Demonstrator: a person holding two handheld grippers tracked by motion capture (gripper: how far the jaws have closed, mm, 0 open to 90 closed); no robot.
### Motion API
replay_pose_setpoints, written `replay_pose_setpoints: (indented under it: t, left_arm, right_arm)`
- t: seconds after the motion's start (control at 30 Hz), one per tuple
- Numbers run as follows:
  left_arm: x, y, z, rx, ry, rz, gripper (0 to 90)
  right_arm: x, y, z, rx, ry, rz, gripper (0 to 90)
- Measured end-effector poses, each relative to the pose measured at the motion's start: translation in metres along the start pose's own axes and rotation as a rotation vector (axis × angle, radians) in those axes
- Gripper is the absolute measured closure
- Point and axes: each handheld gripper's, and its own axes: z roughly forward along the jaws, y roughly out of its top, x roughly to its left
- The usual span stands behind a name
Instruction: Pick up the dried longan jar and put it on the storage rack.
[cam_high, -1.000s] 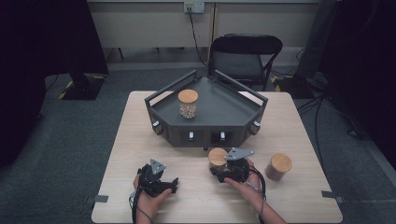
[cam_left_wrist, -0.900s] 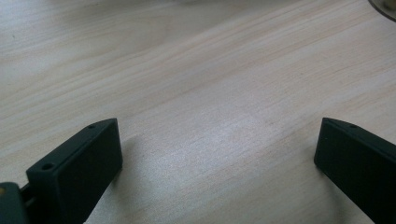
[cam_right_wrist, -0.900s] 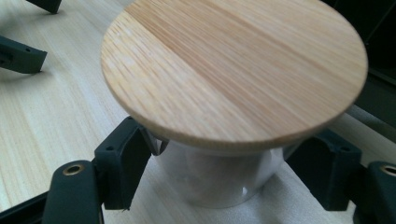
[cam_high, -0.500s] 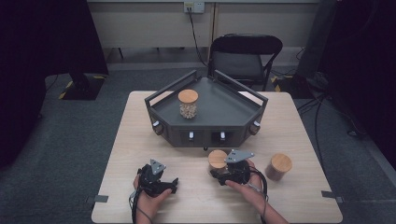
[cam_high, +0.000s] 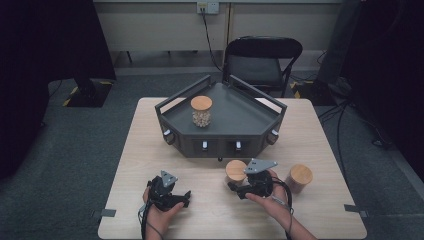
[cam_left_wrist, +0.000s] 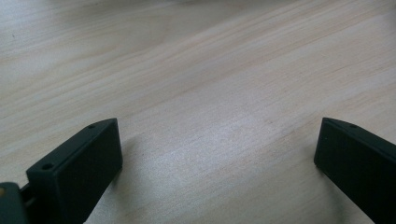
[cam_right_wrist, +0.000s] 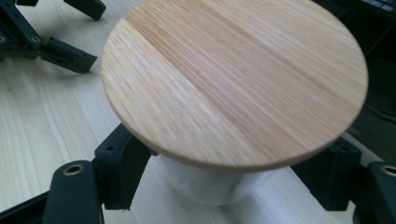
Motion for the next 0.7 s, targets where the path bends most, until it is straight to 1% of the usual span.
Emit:
replay_pose_setpoints:
  t: [0.13,0.3,0.43,0.7]
  left_arm:
    - [0.0,0.0,0.0,-0.001,0.0,-0.001,0.1]
    - [0.0,0.0,0.0,0.0,0.0,-0.001,0.1]
    - [0.0,0.0,0.0,0.0,0.0,0.0,0.1]
    - [0.0,0.0,0.0,0.0,0.0,0.0,0.1]
  right_arm:
    - [-0.003,0.006,-0.006,0.001,0.01,0.0,25.0]
    - [-0.003,0.014,-0.012,0.007,0.013,-0.016,25.0]
    - [-0.006,0.018,-0.015,0.01,0.024,-0.009,25.0]
    - [-0.01,0.034,-0.023,0.023,0.035,-0.018,25.0]
